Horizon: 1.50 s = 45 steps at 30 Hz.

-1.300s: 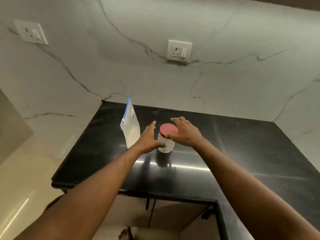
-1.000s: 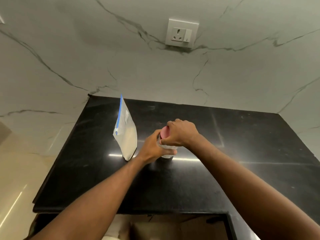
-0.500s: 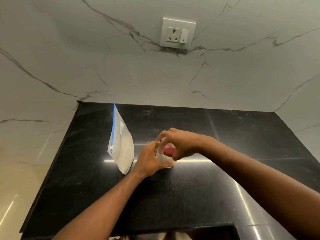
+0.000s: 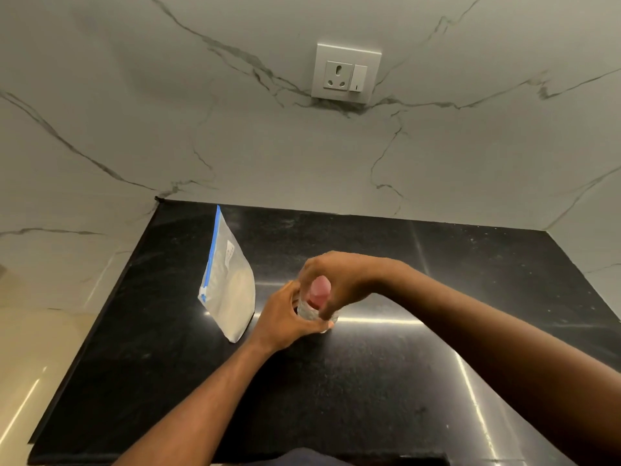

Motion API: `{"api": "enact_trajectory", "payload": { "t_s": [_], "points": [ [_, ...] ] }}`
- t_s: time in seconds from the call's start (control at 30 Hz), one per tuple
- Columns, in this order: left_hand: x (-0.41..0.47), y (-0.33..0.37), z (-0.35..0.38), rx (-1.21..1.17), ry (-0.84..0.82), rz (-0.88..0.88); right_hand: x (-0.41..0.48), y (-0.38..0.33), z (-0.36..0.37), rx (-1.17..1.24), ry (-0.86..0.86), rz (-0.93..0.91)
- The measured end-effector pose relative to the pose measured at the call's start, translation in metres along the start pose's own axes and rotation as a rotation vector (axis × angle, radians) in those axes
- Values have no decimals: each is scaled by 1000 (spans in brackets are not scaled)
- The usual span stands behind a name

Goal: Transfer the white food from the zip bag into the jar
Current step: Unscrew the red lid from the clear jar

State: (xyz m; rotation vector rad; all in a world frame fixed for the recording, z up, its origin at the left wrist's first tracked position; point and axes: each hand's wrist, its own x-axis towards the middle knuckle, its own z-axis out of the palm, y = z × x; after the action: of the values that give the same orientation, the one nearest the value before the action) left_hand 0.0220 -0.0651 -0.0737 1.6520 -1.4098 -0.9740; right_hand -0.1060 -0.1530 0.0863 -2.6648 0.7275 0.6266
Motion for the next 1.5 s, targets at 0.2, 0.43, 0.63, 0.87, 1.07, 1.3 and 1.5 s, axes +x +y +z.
{"api": "enact_trajectory", "payload": {
  "t_s": [0.2, 0.43, 0.63, 0.87, 1.07, 1.3, 1.5],
  "points": [
    [-1, 3, 3, 5, 37, -24, 12, 1, 14, -194, 73, 187],
    [-1, 3, 3, -10, 16, -10, 0, 6, 7, -104, 8, 24],
    [-1, 4, 5, -2, 52, -24, 4, 2, 23, -179, 167, 170],
    [-1, 3, 8, -52, 72, 17, -30, 40, 12, 197, 354, 15],
    [-4, 5, 18, -49, 170, 13, -43, 96, 100, 841, 797, 344],
    [-13, 16, 30, -26, 260, -22, -21, 99, 192, 760, 727, 588],
    [-21, 18, 34, 17, 284, -68, -12, 103, 187, 714, 560, 594]
  ]
}}
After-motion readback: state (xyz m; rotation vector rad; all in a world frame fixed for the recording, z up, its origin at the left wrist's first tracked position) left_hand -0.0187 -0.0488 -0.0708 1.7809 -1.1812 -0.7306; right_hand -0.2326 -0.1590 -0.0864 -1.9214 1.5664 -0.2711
